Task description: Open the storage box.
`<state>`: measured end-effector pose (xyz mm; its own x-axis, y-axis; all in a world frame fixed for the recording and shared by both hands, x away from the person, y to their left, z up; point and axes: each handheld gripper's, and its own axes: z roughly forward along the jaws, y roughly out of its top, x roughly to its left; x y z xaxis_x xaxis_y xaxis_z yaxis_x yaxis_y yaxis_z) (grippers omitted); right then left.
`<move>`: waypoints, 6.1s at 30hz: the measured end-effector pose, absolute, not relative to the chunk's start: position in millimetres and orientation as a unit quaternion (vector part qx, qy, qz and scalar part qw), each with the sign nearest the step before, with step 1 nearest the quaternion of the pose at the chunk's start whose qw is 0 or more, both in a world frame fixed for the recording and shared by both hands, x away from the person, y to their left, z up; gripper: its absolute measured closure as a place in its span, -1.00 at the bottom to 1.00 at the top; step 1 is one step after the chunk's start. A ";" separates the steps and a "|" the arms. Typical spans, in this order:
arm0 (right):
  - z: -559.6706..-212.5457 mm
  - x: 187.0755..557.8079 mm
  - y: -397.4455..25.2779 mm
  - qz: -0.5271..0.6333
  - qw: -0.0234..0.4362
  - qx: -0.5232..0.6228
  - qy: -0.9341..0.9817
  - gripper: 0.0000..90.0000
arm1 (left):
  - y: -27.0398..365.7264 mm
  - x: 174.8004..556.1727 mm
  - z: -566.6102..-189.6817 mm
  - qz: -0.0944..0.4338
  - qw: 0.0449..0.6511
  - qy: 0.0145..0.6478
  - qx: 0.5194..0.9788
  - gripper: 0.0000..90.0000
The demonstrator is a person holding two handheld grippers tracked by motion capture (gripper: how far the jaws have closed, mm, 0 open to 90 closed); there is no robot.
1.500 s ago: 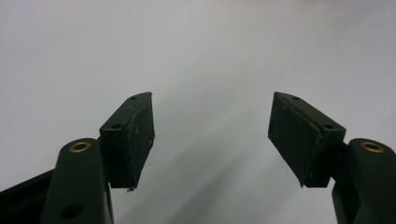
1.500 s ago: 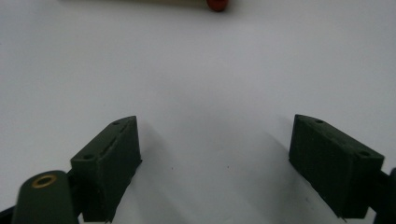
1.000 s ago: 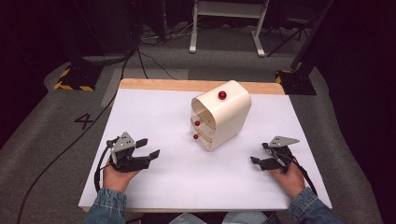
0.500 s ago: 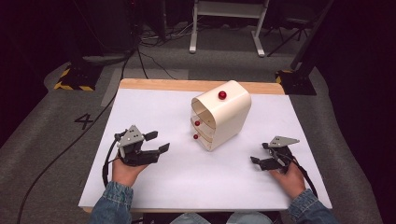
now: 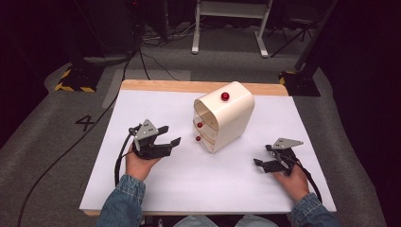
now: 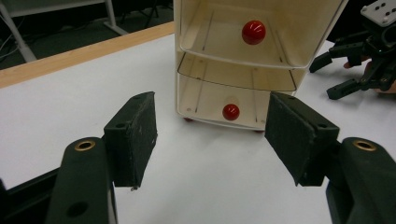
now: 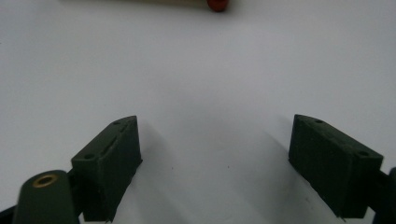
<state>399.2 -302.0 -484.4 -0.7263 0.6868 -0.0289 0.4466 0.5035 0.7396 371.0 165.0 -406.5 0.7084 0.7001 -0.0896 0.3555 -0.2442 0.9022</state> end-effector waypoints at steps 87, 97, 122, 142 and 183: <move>-484.4 398.9 -302.0 0.372 0.161 0.331 0.852 -0.60 | 168.2 359.0 -461.2 0.125 0.456 0.311 0.824 0.63; -484.4 398.9 -302.1 0.372 0.161 0.331 0.852 -0.60 | 167.9 361.1 -470.6 0.103 0.435 0.313 0.838 0.47; -484.4 399.1 -302.1 0.373 0.161 0.331 0.852 -0.60 | 184.5 359.8 -420.4 0.117 0.480 0.332 0.804 0.02; -484.3 398.1 -301.6 0.370 0.166 0.330 0.852 -0.62 | 146.7 388.3 -374.5 0.128 0.514 0.299 0.793 0.04; -484.4 397.8 -301.5 0.370 0.169 0.330 0.852 -0.62 | 119.7 406.1 -390.0 0.124 0.517 0.273 0.802 0.63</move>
